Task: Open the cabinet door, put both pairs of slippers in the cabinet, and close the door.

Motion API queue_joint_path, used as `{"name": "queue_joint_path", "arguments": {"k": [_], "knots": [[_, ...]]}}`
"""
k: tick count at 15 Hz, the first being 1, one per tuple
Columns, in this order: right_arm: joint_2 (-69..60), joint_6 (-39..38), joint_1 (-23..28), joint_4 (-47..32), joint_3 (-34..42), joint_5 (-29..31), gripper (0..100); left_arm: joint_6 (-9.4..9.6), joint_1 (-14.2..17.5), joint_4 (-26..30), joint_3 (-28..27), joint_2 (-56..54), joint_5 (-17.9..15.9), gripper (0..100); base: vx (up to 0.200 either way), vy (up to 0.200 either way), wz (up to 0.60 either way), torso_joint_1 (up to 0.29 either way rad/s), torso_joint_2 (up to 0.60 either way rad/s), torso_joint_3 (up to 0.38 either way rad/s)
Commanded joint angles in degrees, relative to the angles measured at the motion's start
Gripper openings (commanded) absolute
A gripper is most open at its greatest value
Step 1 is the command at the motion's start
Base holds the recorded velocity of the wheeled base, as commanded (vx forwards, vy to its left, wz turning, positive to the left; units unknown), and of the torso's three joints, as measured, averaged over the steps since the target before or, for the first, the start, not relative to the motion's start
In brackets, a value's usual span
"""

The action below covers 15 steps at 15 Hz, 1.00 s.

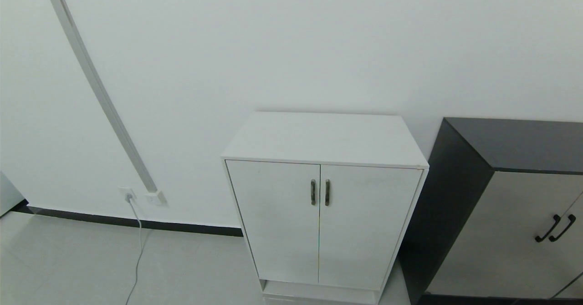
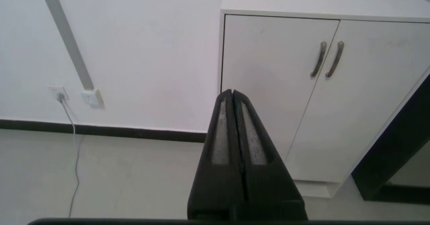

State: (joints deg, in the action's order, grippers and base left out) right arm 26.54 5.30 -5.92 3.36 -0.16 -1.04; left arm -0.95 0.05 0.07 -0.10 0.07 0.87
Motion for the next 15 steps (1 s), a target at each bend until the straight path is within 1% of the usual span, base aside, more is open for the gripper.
{"name": "queue_joint_path", "arguments": {"k": [1,2,4,7,11,15], "knots": [[-6.7,0.8,-0.5,-1.8,-0.6,-0.7,0,-0.02,0.0,0.0,0.0,0.0,0.0,0,0.0,0.0,0.0,0.0,0.0,0.0],[-6.7,0.8,-0.5,-1.8,-0.6,-0.7,0,-0.02,0.0,0.0,0.0,0.0,0.0,0,0.0,0.0,0.0,0.0,0.0,0.0],[-8.6,0.1,-0.6,-2.6,0.0,-2.6,0,-0.02,0.0,0.0,0.0,0.0,0.0,0,0.0,0.0,0.0,0.0,0.0,0.0],[-9.6,-1.1,-0.2,-3.3,0.1,-2.3,0,0.07,0.0,0.0,0.0,0.0,0.0,0,0.0,0.0,0.0,0.0,0.0,0.0],[-18.1,-1.3,6.5,-3.4,0.1,-2.1,0,-0.02,0.0,0.0,0.0,0.0,0.0,0,0.0,0.0,0.0,0.0,0.0,0.0],[-24.8,-1.4,6.8,-3.4,0.2,-2.1,0,-0.02,0.0,0.0,0.0,0.0,0.0,0,0.0,0.0,0.0,0.0,0.0,0.0]]}}
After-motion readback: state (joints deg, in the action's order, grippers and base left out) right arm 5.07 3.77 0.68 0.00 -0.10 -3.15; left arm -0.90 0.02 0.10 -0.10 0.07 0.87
